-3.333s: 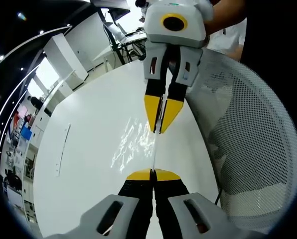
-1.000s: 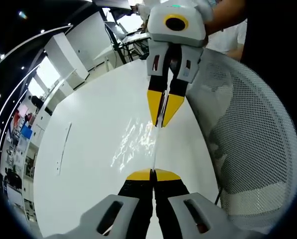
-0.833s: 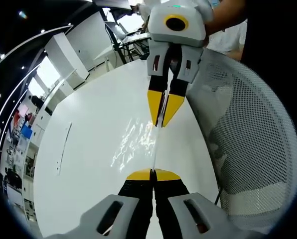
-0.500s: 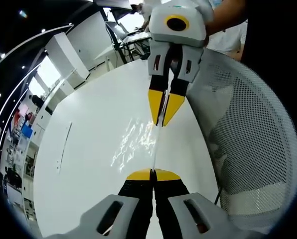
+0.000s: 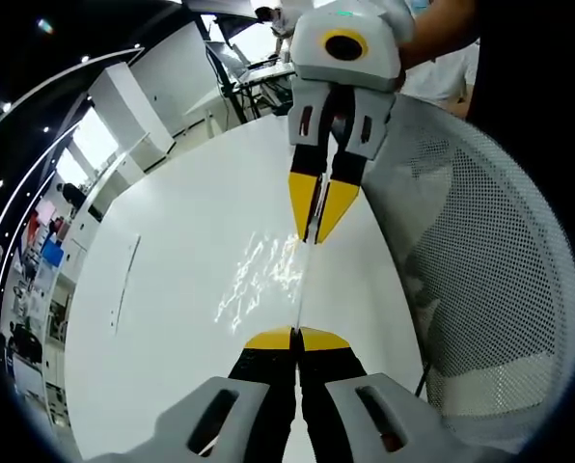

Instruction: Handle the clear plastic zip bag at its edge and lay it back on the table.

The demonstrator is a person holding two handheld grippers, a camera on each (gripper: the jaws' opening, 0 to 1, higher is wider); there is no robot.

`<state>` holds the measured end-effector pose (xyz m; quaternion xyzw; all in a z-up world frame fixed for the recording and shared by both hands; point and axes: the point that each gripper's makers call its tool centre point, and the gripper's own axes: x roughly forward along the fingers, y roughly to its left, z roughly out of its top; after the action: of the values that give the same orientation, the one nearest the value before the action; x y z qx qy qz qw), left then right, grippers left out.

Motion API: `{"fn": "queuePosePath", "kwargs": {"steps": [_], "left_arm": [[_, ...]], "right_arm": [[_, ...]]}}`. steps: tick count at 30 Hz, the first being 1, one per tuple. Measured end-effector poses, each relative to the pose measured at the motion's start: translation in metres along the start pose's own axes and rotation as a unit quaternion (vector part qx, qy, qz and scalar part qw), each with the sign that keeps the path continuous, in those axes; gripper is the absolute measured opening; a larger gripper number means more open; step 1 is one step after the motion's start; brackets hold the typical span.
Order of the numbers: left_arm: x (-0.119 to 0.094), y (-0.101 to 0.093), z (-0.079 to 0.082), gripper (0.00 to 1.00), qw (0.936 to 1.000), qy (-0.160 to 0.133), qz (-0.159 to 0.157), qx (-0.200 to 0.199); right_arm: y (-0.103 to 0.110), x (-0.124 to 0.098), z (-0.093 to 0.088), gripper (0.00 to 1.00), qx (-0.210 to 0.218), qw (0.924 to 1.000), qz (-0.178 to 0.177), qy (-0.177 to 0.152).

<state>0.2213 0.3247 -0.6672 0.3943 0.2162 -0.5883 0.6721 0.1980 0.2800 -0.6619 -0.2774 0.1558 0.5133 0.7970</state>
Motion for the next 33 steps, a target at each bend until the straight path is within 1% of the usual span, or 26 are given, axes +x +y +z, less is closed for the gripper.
{"fn": "queuePosePath", "kwargs": {"steps": [33], "left_arm": [[-0.0034, 0.0015, -0.0026, 0.00, 1.0000, -0.001, 0.007, -0.003]], "right_arm": [[-0.0017, -0.0025, -0.0016, 0.00, 0.001, 1.0000, -0.003, 0.001]]}}
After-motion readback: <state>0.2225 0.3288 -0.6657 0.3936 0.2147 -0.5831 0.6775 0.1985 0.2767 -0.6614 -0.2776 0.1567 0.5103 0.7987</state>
